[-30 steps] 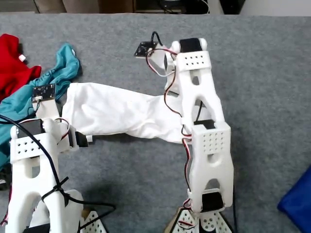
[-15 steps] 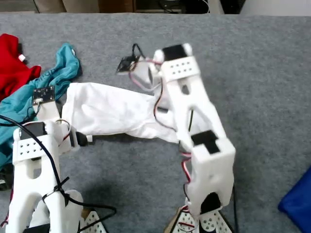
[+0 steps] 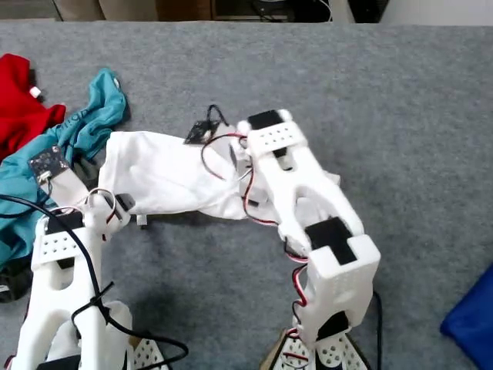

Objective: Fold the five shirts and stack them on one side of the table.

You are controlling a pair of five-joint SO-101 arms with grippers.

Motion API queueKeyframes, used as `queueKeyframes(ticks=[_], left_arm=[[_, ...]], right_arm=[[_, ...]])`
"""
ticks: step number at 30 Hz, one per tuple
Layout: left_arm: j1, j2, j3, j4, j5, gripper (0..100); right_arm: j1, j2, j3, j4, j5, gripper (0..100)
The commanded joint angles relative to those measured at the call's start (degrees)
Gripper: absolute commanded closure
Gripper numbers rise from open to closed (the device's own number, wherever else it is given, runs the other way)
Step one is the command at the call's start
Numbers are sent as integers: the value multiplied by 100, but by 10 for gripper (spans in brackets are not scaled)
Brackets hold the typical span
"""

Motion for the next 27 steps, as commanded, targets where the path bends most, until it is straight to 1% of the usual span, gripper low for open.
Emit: queueKeyframes(ticks=[1,5,15,17,20,22,27], left_arm=[[18,-110,-26,-308,360,722],[18,-119,-26,-352,466,721],[18,-119,-18,-352,466,721],[18,-119,-18,-352,457,721],[18,-119,-18,-334,457,721],[18,-119,-18,-334,457,721],[18,-119,-18,-325,457,721]], right_arm=[[163,-602,-119,79,-18,844],[145,-567,-57,-211,123,858],[171,400,-22,-879,97,866],[171,400,-48,-1020,-9,898],[303,400,-338,-1029,-158,998],[418,382,-593,-958,-176,984],[602,400,-1481,-607,-149,993]])
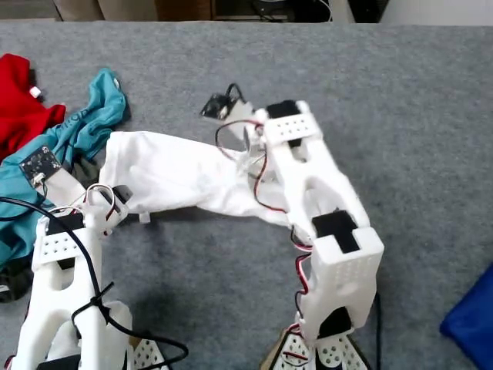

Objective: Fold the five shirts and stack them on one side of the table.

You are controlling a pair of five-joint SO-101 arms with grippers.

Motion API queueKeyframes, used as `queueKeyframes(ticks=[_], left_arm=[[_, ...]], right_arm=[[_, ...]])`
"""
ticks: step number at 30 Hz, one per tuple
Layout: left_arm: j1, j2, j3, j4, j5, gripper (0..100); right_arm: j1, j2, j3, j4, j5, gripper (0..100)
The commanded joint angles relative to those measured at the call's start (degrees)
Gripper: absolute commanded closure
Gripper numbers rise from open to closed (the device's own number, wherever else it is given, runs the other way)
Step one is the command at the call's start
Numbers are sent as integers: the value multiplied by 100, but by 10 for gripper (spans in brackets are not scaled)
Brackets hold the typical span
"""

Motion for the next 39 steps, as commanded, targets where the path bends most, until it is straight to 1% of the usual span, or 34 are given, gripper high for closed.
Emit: queueKeyframes(ticks=[1,5,9,15,21,25,27,31,33,35,39], left_arm=[[18,-119,-18,-53,44,721],[18,-119,-18,-44,35,721],[18,-119,-18,-44,35,721],[18,-119,-26,-44,35,721],[18,-119,-26,-44,35,721],[18,-119,-26,-44,35,721],[18,-119,-26,-44,35,721],[18,-119,-26,-44,35,721],[18,-119,-18,-44,35,721],[53,-119,-18,-35,35,721],[237,-119,9,-18,-79,721]], right_arm=[[110,4,-760,193,-18,993],[31,338,-1270,237,-9,993],[-101,971,-1991,492,308,993],[-277,1991,-3811,1310,774,993],[-497,3099,-5490,2224,1415,992],[-488,3618,-6378,2602,1591,984],[-453,3785,-6730,2664,1591,936],[-312,3899,-7284,2655,1538,771],[-259,3881,-7503,2673,1424,716],[-215,3873,-7767,2840,1363,709],[-110,3846,-8075,3033,1196,765]])
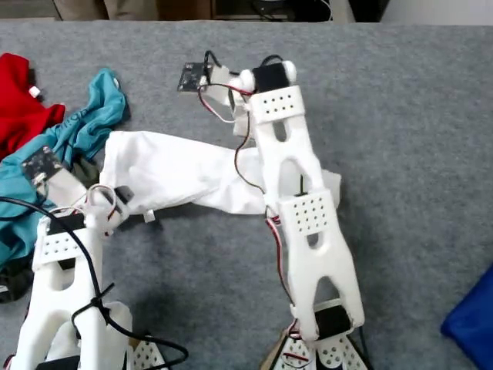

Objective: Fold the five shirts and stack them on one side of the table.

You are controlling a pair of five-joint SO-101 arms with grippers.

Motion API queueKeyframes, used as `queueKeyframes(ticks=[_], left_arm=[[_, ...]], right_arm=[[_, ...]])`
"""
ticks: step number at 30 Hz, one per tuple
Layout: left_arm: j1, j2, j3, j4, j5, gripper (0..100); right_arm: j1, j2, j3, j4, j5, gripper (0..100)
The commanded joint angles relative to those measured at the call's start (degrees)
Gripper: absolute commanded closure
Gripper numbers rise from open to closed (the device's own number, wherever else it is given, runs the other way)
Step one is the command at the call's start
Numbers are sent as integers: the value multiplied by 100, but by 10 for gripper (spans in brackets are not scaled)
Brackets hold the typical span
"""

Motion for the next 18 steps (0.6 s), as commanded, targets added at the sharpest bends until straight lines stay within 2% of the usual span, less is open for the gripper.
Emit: queueKeyframes(ticks=[1,5,11,18], left_arm=[[114,-119,-26,44,-123,721],[123,-119,-44,97,-123,721],[97,-119,-53,88,-97,721],[97,-119,-62,79,-79,721]], right_arm=[[215,-154,-330,114,-220,786],[321,-567,330,123,-440,886],[145,-1956,2642,114,-475,995],[-22,-2985,5095,-325,-747,993]])
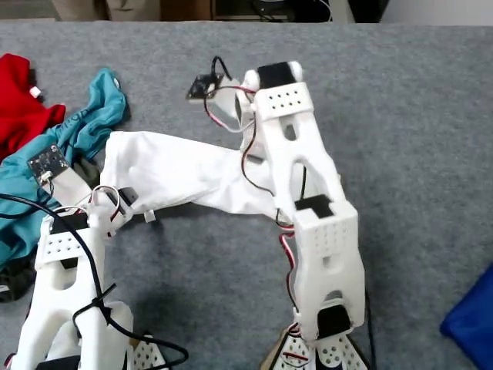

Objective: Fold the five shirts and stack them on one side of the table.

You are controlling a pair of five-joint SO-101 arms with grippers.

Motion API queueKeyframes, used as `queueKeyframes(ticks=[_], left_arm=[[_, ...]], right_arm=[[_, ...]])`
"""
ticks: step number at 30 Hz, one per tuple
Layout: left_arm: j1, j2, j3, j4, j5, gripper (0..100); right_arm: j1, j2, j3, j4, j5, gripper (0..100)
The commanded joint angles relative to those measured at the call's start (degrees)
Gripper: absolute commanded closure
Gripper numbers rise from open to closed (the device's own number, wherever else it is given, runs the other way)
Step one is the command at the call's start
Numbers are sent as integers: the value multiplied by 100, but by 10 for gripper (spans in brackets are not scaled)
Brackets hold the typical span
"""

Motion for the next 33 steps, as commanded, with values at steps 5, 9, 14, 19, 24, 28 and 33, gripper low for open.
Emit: queueKeyframes(ticks=[5,9,14,19,24,28,33], left_arm=[[35,-119,-53,9,18,721],[44,-119,-44,9,18,721],[35,-119,-44,18,18,721],[35,-119,-53,44,0,721],[35,-119,-53,44,-18,721],[35,-119,-26,18,-18,721],[35,-75,-18,0,18,721]], right_arm=[[-75,-848,2264,-1002,-316,993],[-57,-1095,3231,-1644,-316,993],[-75,-1385,4163,-2163,-387,993],[-22,-1429,4585,-2567,-360,993],[84,-1675,4066,-2374,-404,991],[-66,-2316,3319,-1811,-440,991],[127,-3011,2862,-1248,-844,989]])
